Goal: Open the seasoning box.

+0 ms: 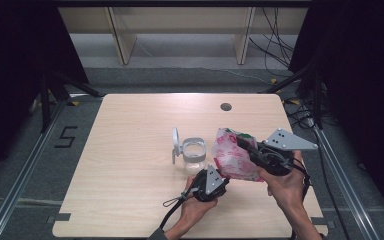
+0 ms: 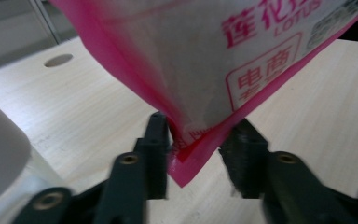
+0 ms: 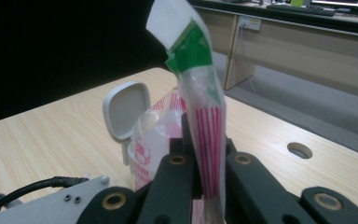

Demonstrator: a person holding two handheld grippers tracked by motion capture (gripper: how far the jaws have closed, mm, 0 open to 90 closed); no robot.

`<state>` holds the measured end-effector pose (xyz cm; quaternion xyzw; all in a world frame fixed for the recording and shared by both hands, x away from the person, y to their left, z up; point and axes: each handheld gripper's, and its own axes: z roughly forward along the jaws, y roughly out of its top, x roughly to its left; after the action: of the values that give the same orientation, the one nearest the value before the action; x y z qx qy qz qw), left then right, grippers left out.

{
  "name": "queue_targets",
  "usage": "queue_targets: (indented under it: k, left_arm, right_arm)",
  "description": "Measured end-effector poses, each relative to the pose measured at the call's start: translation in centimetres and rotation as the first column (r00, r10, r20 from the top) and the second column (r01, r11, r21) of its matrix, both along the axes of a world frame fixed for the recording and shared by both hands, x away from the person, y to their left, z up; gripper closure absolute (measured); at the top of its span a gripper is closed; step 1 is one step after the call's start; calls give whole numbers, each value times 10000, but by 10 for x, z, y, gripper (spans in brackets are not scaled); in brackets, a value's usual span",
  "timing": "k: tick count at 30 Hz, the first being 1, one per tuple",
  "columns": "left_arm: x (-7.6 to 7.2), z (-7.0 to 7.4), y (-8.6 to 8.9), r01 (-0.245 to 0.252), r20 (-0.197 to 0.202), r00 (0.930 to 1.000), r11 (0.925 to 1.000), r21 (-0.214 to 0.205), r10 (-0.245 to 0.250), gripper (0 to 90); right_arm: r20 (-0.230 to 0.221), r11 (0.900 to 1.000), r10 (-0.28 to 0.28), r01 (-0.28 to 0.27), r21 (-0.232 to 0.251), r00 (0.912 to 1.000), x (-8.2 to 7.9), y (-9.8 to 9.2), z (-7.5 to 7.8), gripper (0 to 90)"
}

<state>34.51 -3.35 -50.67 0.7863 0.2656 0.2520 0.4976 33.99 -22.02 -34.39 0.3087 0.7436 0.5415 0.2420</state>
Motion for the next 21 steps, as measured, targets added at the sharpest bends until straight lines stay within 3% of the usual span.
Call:
queue_targets:
  k: [1, 2, 4, 5, 12, 13, 14, 16, 18, 19, 21]
  left_arm:
    - [1, 0, 0, -7, -130, 9999, 9999, -139, 5, 691]
    - [3, 1, -1, -73, -397, 9992, 9978, -654, 47, 706]
    - [2, 2, -1, -97, -383, 9992, 9981, -616, 74, 713]
    - [1, 4, -2, -106, -441, 9990, 9956, -932, 65, 721]
    - [2, 7, -4, -267, -751, 9970, 9906, -1339, 167, 741]
    - [5, 7, -3, -175, -886, 9961, 9846, -1739, 20, 741]
    - [5, 7, -2, -225, -926, 9957, 9846, -1734, 64, 742]
    - [7, 9, -3, -282, -978, 9952, 9809, -1926, 94, 743]
    - [9, 9, -5, -263, -920, 9957, 9782, -2061, 74, 743]
    - [10, 9, -5, -331, -970, 9952, 9766, -2125, 126, 743]
    - [14, 9, -6, -339, -990, 9950, 9726, -2298, 112, 743]
  right_arm:
    - [-11, 9999, -30, 30, -98, 10000, 1, 0, 1, 900]
    - [183, 9997, -55, 60, -255, 9998, 4, 3, 3, 900]
    - [59, 9996, -86, 88, -263, 9999, 5, 4, 5, 900]
    - [-33, 9998, -51, 50, -211, 10000, 7, 6, 6, 900]
    - [-247, 9996, -70, 63, -291, 9997, 26, 20, 16, 900]
    - [-256, 9996, -109, 103, -249, 9996, 28, 22, 16, 900]
    - [-134, 9995, -53, 48, -318, 9999, 32, 23, 18, 900]
    - [-225, 9998, -205, 206, 52, 9995, 38, 27, 18, 900]
    - [-111, 9999, -106, 105, -50, 9999, 41, 27, 19, 900]
    - [-214, 9996, -194, 199, 205, 9996, 43, 31, 19, 900]
    - [15, 9996, -239, 239, 115, 9997, 48, 32, 20, 900]
